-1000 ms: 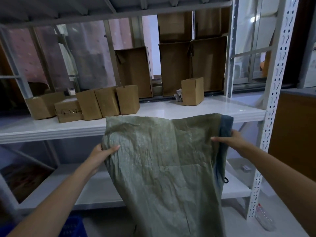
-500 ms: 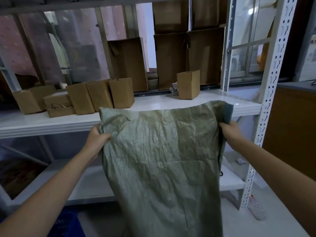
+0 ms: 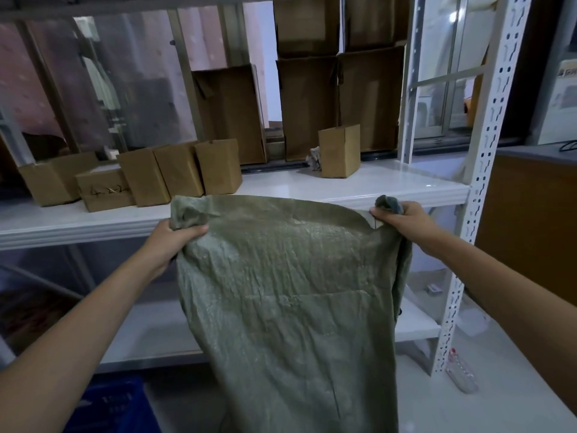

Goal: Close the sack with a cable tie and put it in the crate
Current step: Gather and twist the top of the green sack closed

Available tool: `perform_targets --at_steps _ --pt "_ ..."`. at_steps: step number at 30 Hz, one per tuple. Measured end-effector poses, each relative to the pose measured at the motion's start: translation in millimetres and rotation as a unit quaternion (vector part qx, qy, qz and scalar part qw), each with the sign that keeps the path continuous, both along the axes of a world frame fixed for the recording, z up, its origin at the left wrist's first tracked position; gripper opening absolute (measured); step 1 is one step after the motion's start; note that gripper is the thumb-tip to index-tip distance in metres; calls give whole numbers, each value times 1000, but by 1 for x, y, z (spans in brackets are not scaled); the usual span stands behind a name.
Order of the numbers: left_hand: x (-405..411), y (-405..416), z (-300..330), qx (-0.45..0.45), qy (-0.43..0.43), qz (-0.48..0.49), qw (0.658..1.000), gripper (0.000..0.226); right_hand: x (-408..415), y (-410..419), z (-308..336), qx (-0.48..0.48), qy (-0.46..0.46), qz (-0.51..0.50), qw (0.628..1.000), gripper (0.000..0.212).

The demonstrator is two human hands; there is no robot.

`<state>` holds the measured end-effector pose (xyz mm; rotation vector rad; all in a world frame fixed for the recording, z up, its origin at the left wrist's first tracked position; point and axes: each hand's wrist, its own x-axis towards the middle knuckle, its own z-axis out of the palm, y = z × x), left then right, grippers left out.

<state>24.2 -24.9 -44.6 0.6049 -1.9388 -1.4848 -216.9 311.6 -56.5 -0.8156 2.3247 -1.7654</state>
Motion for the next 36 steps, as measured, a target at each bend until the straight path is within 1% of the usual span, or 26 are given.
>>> perform_targets --at_steps 1,4,6,7,9,11,12,13,14,15,16,17,18,19,20,21,22,23,24,26,28,31,32,33,36 --pt "-1 3 0 0 8 4 1000 15 0 -2 0 6 16 -11 1000 31" --pt "-6 11 -1 -16 32 22 999 10 -1 -10 -2 -4 33 -41 999 50" --pt "-9 15 -4 -35 43 42 998 23 2 -14 -1 -24 36 -54 998 52" --pt "-10 16 -5 -42 47 52 997 28 5 -14 1 -42 22 -57 997 52" --pt "-11 17 -7 -48 61 65 995 29 7 -15 3 -115 -63 -41 990 57" --pt "-10 16 -8 -41 68 74 994 24 5 -9 4 -199 -141 28 969 67" --pt "-9 15 -8 -36 67 78 994 21 3 -5 3 -211 -153 82 962 73" --pt "-8 14 -8 -31 68 78 994 19 -1 -1 1 -194 -155 134 959 79" --pt "-8 13 -8 -24 70 75 994 19 -3 4 0 -156 -153 176 960 87" --pt "-8 12 -9 -15 73 73 995 21 -6 7 -2 -106 -137 192 966 97" --pt "-9 11 -9 -6 74 72 995 25 -10 9 -4 -59 -113 186 974 106" --pt "-9 11 -9 2 75 71 995 29 -9 9 -4 -15 -82 162 983 108" --pt "-11 12 -9 9 77 69 995 30 -9 7 -5 14 -50 134 990 97" --pt "-12 13 -8 15 79 66 995 30 -10 4 -5 12 -34 108 993 75" --pt "-13 15 -7 18 79 60 995 29 -7 1 -5 -17 -39 83 996 47" --pt "-13 18 -6 17 76 50 996 28 -2 -1 -3 -50 -53 64 995 24" --pt "-13 20 -5 13 73 33 997 25 1 -4 -3 -71 -64 47 994 13" --pt "-12 23 -5 5 69 15 998 23 2 -7 -3 -79 -68 34 994 12" --pt "-11 25 -5 -7 59 -1 998 25 4 -11 -3 -79 -71 26 994 19" --pt "-10 25 -6 -40 25 -13 999 47 8 -19 -4 -96 -76 -2 993 31" --pt "-11 23 -7 -68 -11 -6 998 67 13 -26 -3 -120 -78 -24 989 31" --pt "-12 27 -9 -81 -32 5 996 75 21 -34 -2 -151 -62 -58 985 36" --pt "-13 29 -10 -70 -24 1 997 73 24 -36 -3 -157 -57 -69 983 37" --pt "-14 33 -9 -59 -13 -10 998 66 26 -37 -3 -165 -50 -71 982 37" --pt "-15 42 -8 -49 2 -36 998 28 34 -41 -2 -176 -52 -54 982 28"
